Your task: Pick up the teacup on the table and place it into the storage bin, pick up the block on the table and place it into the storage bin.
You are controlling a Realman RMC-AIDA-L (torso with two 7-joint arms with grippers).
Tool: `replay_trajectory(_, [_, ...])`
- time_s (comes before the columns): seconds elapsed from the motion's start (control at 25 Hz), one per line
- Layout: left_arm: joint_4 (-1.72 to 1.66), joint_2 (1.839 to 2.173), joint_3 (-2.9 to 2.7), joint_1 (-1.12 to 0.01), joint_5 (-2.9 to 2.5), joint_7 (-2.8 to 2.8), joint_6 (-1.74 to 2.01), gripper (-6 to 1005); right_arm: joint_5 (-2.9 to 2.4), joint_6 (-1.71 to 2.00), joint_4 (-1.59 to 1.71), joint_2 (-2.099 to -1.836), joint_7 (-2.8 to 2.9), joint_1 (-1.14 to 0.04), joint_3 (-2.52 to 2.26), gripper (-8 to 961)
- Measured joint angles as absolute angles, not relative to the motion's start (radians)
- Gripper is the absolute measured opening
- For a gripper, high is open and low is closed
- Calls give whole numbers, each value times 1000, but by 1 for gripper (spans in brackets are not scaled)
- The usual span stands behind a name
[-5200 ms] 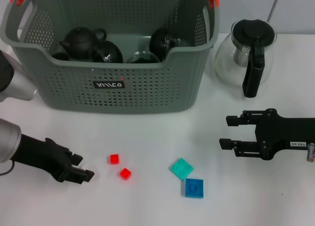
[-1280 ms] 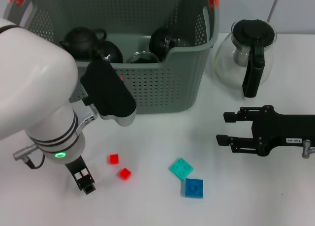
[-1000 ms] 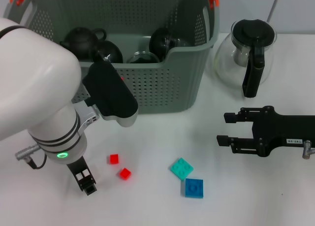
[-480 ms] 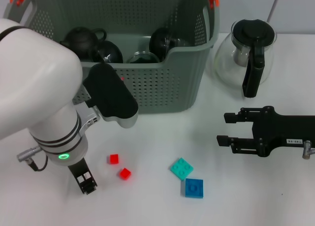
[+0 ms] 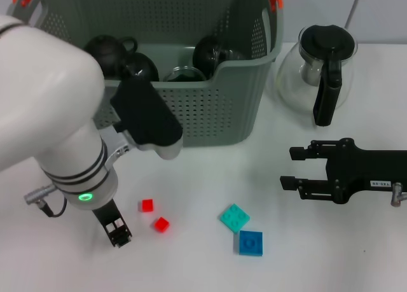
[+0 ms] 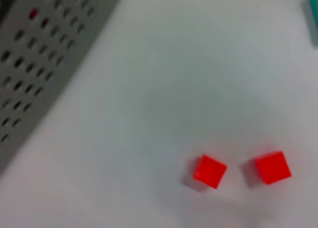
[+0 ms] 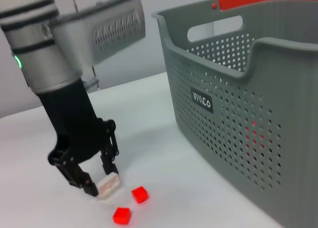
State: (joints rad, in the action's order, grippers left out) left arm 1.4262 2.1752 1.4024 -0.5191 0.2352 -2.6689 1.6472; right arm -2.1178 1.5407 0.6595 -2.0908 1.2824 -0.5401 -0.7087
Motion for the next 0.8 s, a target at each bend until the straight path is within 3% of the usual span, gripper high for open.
replay_trajectory(0.44, [1686, 2165, 1976, -510, 735, -2385, 1934, 407, -2117, 1541, 660, -2091, 1284, -538, -709, 684])
replay_trajectory(0.8, [1574, 2077, 2299, -624, 1076, -2332, 1798, 408, -2115, 1549, 660, -2091, 1286, -539, -709, 684])
